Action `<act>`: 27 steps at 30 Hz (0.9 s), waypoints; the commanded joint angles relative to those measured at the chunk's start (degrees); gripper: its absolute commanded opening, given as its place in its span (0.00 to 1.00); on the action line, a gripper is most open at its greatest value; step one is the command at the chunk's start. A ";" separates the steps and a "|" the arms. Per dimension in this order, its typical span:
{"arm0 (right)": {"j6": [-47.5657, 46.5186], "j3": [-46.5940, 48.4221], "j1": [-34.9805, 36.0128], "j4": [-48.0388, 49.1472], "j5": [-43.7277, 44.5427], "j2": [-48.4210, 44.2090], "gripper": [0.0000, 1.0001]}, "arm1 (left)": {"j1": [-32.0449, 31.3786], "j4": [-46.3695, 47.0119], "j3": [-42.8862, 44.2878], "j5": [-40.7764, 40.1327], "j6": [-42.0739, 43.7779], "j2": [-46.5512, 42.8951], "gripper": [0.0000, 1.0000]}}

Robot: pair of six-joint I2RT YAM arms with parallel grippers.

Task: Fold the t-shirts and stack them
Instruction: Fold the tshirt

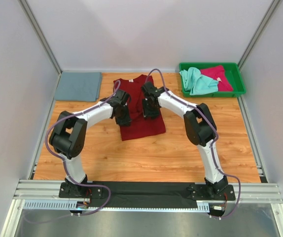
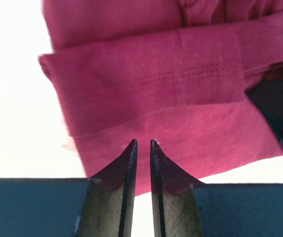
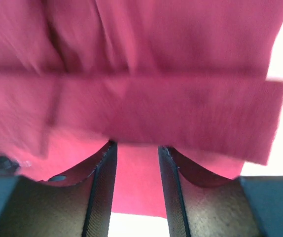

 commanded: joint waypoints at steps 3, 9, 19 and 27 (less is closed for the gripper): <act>-1.18 16.47 -2.50 -0.69 5.48 9.44 0.43 | 1.16 -0.84 4.57 -0.88 2.28 -1.63 0.24; 1.98 44.88 -6.54 -3.70 -1.96 19.49 0.45 | 2.74 -2.35 9.40 -0.36 4.56 -0.41 0.29; 1.56 13.98 -12.79 2.47 -23.77 -0.62 0.52 | 6.87 -3.66 14.52 6.24 6.41 4.35 0.30; -4.08 -10.46 -15.34 11.42 -42.48 -8.64 0.35 | 4.94 6.88 -1.56 16.88 5.63 -2.95 0.26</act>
